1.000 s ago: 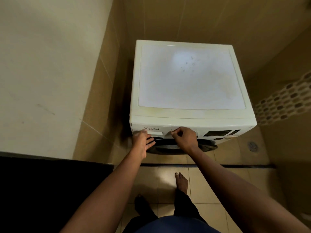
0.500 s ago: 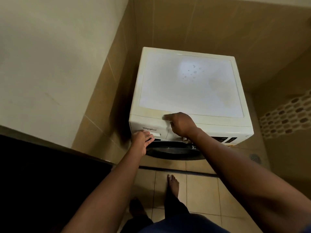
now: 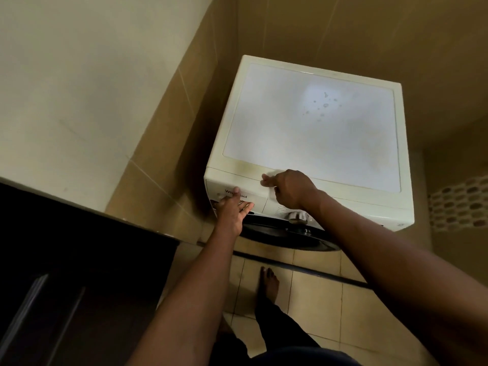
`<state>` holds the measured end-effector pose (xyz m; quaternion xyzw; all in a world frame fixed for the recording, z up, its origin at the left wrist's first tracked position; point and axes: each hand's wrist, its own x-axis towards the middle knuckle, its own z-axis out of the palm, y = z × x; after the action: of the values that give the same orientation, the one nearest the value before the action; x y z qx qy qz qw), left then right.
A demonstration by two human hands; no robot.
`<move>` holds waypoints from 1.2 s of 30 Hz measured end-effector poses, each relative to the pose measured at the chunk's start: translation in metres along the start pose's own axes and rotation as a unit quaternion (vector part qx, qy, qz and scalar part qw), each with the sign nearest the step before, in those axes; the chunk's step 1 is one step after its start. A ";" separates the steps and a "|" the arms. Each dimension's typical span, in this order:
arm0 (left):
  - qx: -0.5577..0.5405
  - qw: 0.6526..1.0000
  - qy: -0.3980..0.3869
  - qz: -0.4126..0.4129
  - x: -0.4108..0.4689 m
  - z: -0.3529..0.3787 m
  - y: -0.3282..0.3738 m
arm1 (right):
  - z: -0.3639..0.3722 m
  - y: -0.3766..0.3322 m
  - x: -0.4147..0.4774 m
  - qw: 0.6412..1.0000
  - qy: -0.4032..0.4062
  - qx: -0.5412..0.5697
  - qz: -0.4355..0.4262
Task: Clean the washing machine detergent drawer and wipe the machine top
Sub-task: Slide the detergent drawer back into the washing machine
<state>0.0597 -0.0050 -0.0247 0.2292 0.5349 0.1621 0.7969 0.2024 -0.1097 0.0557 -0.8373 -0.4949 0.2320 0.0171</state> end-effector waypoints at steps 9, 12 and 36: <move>-0.018 0.999 -0.035 -0.008 0.000 -0.007 0.006 | -0.001 -0.006 -0.001 0.999 -0.031 0.009 0.020; -0.007 0.999 -0.040 -0.008 -0.004 -0.010 0.005 | 0.001 -0.008 -0.002 0.999 -0.030 0.022 0.029; 0.010 0.997 -0.068 -0.035 -0.058 -0.113 -0.036 | 0.014 -0.013 -0.003 0.995 -0.049 0.057 0.065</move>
<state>-0.0663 -0.0430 -0.0355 0.2287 0.4885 0.1123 0.8345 0.1851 -0.1082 0.0477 -0.8528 -0.4255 0.3015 0.0255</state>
